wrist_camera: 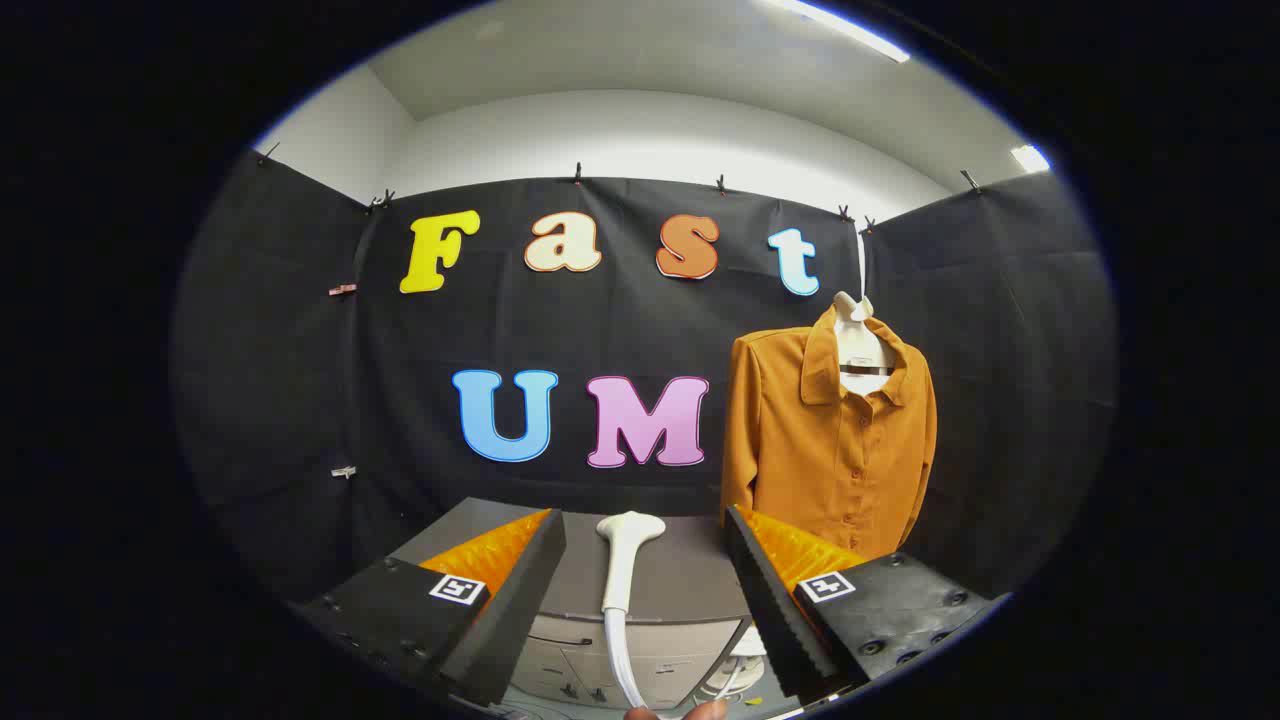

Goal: Iron the clothes twice with a garment steamer, once on the left side and once on the right side.

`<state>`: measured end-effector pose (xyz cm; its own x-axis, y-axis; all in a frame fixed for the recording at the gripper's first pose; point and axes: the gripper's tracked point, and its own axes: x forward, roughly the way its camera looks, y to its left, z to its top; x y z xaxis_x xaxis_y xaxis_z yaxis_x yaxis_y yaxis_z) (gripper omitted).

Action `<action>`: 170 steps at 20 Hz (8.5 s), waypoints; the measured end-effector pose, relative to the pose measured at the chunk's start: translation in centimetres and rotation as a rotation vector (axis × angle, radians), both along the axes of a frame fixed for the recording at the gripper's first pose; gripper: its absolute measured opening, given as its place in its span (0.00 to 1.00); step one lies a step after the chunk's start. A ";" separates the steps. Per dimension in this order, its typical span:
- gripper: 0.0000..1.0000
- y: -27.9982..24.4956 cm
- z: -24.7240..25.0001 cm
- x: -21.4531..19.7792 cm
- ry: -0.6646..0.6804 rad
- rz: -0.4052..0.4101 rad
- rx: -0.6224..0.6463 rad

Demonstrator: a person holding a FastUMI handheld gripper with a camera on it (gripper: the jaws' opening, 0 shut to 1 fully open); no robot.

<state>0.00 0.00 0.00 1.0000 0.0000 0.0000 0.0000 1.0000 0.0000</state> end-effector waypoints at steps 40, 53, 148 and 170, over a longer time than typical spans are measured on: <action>0.98 3.0 -19.3 12.3 0.531 -0.019 -0.003; 0.39 3.3 -25.2 18.1 0.655 -0.064 -0.037; 0.27 -19.9 -24.7 3.8 0.302 -0.161 0.186; 0.27 -27.7 2.8 4.1 -0.245 -0.177 0.056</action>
<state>4.08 -27.70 2.84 0.9548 -0.1809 0.2358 0.1674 0.9829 0.0761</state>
